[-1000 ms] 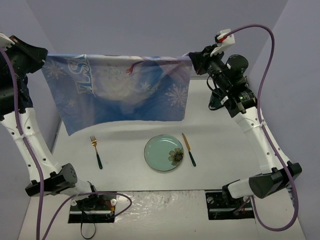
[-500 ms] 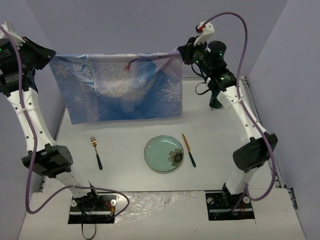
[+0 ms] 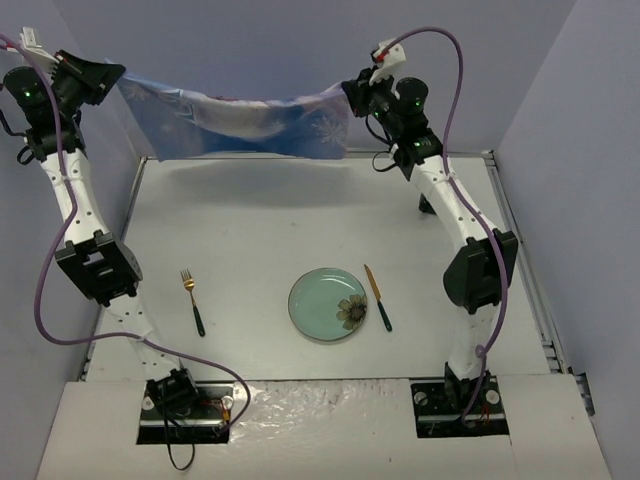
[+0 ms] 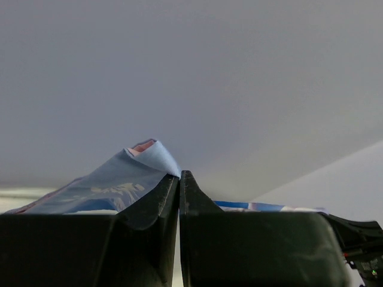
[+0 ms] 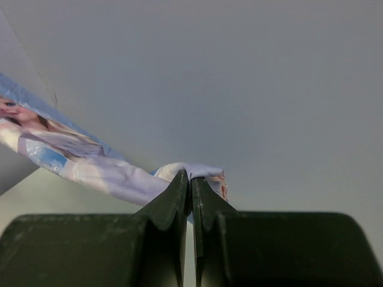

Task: Set the dinner table for one person

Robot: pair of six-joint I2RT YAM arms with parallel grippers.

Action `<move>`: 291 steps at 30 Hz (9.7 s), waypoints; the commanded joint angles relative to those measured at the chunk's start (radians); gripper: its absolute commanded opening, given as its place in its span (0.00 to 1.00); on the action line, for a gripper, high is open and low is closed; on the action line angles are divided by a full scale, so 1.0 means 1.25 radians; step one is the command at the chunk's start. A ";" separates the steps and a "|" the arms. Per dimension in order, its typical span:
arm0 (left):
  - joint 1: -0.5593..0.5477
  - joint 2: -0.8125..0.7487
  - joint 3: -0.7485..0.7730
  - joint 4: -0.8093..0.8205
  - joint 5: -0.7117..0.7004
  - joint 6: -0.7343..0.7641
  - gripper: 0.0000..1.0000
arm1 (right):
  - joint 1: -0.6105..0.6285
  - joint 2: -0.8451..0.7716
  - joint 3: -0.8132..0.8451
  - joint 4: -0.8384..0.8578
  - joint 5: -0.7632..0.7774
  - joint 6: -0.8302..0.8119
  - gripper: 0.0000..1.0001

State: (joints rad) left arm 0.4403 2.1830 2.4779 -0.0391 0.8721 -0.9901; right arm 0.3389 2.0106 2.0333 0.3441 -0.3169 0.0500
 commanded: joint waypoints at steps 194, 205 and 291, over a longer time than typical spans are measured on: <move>-0.056 -0.273 -1.075 -0.253 -0.660 0.311 0.58 | 0.041 -0.491 -0.750 -0.110 0.082 0.115 1.00; -0.055 -0.282 -1.104 -0.253 -0.658 0.315 0.58 | 0.041 -0.494 -0.760 -0.108 0.076 0.129 1.00; -0.719 -0.792 -1.616 0.262 -0.229 0.132 0.97 | 0.038 -0.847 -0.951 -0.160 0.018 0.219 1.00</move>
State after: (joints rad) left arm -0.4187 1.1095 0.4725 -0.0073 0.5590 -0.7404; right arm 0.3920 1.0003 0.8537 0.0868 -0.2660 0.3071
